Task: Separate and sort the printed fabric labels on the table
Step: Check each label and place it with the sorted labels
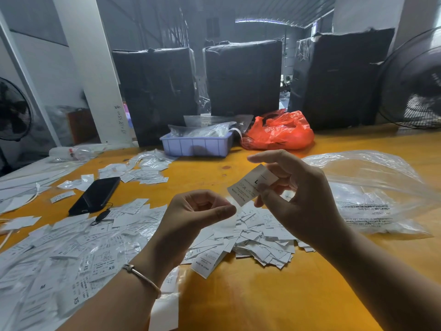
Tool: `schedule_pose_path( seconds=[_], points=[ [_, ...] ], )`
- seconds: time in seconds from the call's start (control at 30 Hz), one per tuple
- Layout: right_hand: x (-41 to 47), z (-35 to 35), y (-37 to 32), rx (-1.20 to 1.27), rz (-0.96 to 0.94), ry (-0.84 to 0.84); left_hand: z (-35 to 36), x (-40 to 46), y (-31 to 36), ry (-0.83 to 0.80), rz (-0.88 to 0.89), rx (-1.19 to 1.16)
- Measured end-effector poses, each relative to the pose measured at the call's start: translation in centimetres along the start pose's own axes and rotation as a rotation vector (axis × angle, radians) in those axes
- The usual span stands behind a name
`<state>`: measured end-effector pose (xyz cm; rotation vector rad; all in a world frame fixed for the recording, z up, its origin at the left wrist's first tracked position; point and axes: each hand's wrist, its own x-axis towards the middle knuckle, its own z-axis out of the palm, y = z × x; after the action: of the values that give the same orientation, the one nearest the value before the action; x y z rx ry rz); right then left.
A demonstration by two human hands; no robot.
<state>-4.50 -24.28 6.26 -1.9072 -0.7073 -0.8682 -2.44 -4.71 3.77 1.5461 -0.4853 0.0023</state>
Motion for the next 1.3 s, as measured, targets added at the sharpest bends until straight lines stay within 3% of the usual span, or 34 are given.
schedule_pose_path(
  seconds=[0.13,0.33,0.57,1.0,1.3],
  points=[
    [0.1,-0.1,0.3,0.035,0.09,-0.022,0.1,-0.1,0.1,-0.03,-0.017,0.04],
    [0.5,-0.3,0.8,0.295,0.267,-0.071,0.4,-0.2,0.0,-0.054,-0.063,0.079],
    [0.8,-0.6,1.4,0.28,0.35,-0.083,0.0,-0.1,-0.2,-0.035,-0.103,0.125],
    [0.4,0.1,1.5,0.225,0.366,-0.295,0.1,-0.1,-0.4,-0.113,-0.121,0.128],
    [0.5,-0.3,1.7,0.285,0.455,-0.203,0.2,0.0,-0.5,-0.102,-0.169,0.087]
  ],
)
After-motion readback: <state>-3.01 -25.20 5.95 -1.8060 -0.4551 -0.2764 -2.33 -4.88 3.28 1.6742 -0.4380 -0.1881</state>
